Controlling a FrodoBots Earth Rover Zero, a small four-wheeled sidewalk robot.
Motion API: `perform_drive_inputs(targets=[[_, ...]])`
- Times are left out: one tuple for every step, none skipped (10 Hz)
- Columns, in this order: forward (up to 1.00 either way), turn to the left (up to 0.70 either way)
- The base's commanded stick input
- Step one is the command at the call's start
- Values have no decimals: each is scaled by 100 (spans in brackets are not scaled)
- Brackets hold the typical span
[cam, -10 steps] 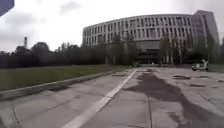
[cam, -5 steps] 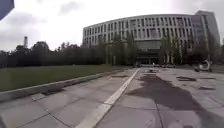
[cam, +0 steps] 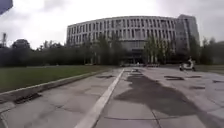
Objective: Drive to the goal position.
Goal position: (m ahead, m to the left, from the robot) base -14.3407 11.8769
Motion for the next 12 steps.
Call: perform_drive_inputs(targets=[[70, -35], [70, -35], [70, -35], [70, -35], [70, -35], [70, -35], [70, -35], [70, -35], [70, -35], [70, -35], [70, -35], [70, -35]])
